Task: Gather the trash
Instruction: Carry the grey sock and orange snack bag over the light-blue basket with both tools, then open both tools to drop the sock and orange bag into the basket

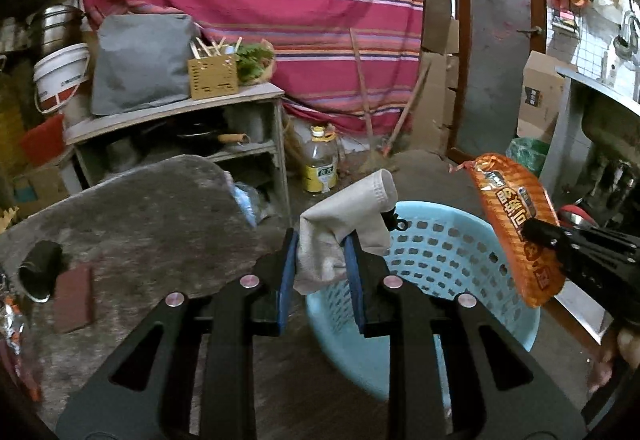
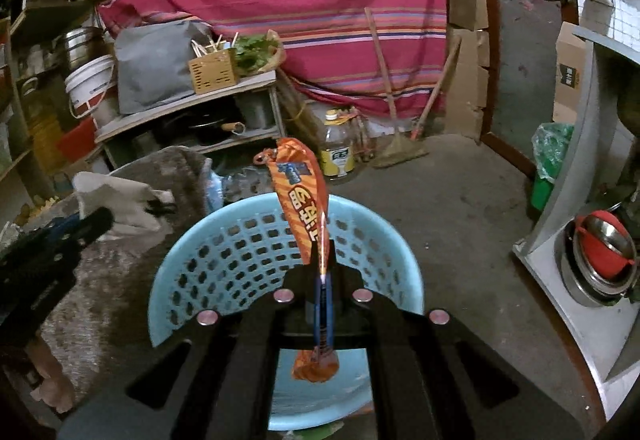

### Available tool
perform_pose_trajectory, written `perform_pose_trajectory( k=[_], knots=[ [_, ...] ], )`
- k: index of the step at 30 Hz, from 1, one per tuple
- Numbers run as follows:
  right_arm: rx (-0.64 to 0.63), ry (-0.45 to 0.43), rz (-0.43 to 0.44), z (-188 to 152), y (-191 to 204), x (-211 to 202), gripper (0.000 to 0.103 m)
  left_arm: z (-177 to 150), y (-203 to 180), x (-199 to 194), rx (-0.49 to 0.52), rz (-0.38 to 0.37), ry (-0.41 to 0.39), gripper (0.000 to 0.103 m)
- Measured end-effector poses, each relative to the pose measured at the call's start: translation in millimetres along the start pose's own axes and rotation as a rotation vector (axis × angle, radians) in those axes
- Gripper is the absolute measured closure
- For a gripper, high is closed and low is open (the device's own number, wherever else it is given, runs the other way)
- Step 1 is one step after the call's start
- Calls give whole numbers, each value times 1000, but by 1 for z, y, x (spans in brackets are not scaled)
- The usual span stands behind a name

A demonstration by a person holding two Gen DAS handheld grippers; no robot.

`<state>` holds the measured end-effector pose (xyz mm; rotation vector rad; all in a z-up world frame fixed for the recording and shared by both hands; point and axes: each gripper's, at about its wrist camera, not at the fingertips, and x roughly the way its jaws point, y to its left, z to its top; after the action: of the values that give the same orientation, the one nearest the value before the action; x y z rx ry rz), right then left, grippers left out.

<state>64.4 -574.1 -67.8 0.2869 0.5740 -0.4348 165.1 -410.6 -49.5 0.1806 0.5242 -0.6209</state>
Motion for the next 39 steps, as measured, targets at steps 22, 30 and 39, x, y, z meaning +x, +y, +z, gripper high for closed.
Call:
perform_pose_trajectory(
  k=[22,30,39],
  knots=[
    [12,41,-5,-14,20,27,101,-7,43,-40,43,89,-50,9],
    [2,52,-94,-18,36,34,24,-28,112,-75,-25,182,-38,9],
    [-59,31,-65,-28,97,15,18,-64,199,-131,-108,292,-32,8]
  ],
)
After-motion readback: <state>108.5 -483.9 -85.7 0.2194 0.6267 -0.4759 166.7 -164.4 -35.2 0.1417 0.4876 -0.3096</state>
